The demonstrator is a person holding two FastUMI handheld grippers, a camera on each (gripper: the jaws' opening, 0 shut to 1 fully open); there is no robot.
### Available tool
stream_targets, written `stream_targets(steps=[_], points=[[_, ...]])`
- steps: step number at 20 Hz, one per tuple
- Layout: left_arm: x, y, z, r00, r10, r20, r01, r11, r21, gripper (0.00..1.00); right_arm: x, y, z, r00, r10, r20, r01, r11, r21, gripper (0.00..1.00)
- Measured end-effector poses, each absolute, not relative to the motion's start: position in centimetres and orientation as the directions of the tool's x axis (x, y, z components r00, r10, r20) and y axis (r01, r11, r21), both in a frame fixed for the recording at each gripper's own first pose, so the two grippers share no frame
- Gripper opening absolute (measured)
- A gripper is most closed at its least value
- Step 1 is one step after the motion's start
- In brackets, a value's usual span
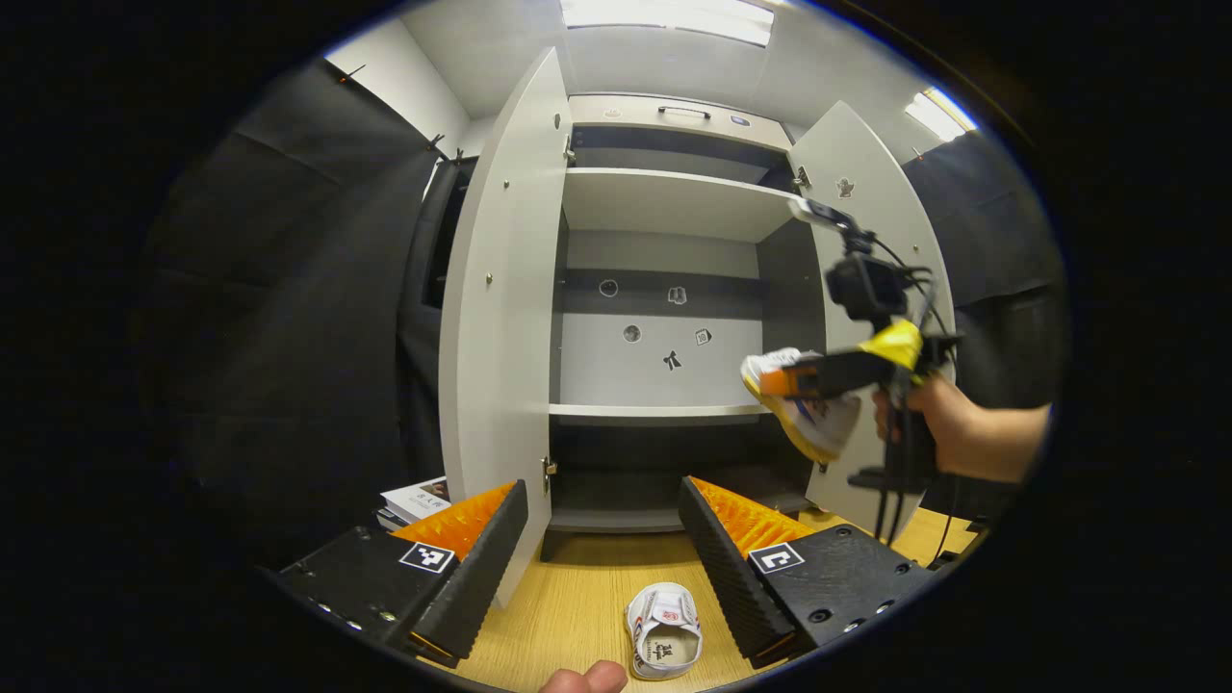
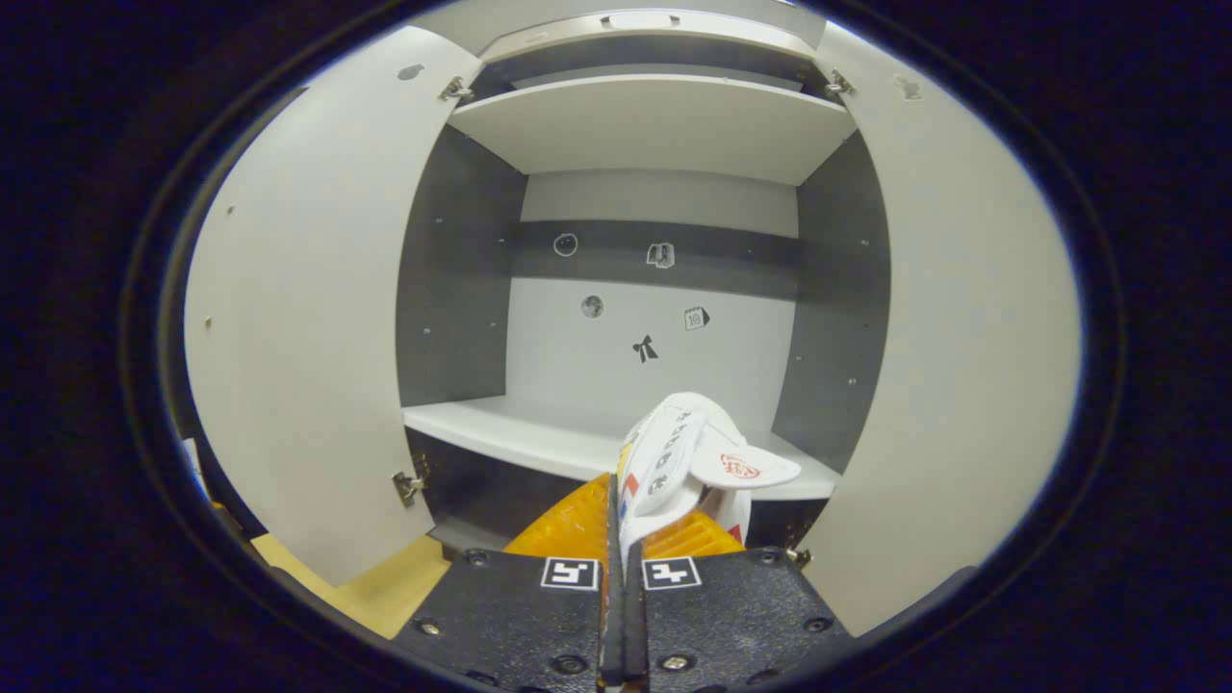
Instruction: Grab one shoe with the right hand and put it into the shoe cabinet, grab the other shoe with the left hand and put it into the shoe cabinet; then close the right door with the right hand and the left door with the left hand.
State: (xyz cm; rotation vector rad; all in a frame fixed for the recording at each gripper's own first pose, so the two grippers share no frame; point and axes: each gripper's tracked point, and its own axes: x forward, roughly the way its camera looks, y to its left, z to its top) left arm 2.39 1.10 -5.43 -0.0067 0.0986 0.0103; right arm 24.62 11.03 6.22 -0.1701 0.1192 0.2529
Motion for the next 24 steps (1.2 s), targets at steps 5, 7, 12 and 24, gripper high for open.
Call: stream_targets(steps=[5, 7, 12, 24], points=[[2.3, 0.4, -5.2, 0.996, -0.007, -0.089, 0.007, 1.0, 0.001, 0.95, 33.2, 12.4, 10.5, 0.959, 0.187, -0.212, -0.23, 0.952, -0.202, 0.04], [2.3, 0.6, -5.1, 0.996, -0.006, -0.088, 0.007, 1.0, 0.013, 0.95, 36.1, 12.8, 10.5, 0.956, 0.162, -0.246, -0.222, 0.946, -0.236, 0.04], [2.3, 1.4, -5.2, 0.996, 0.002, -0.086, 0.0, 1.0, 0.021, 0.95, 40.7, 13.5, 8.4, 0.93, 0.111, -0.35, -0.226, 0.925, -0.305, 0.04], [2.5, 3.5, -6.5, 0.991, 0.058, -0.12, -0.06, 0.998, -0.009, 0.95, 43.5, 14.3, 3.0, 0.839, 0.043, -0.542, -0.263, 0.905, -0.336, 0.04]])
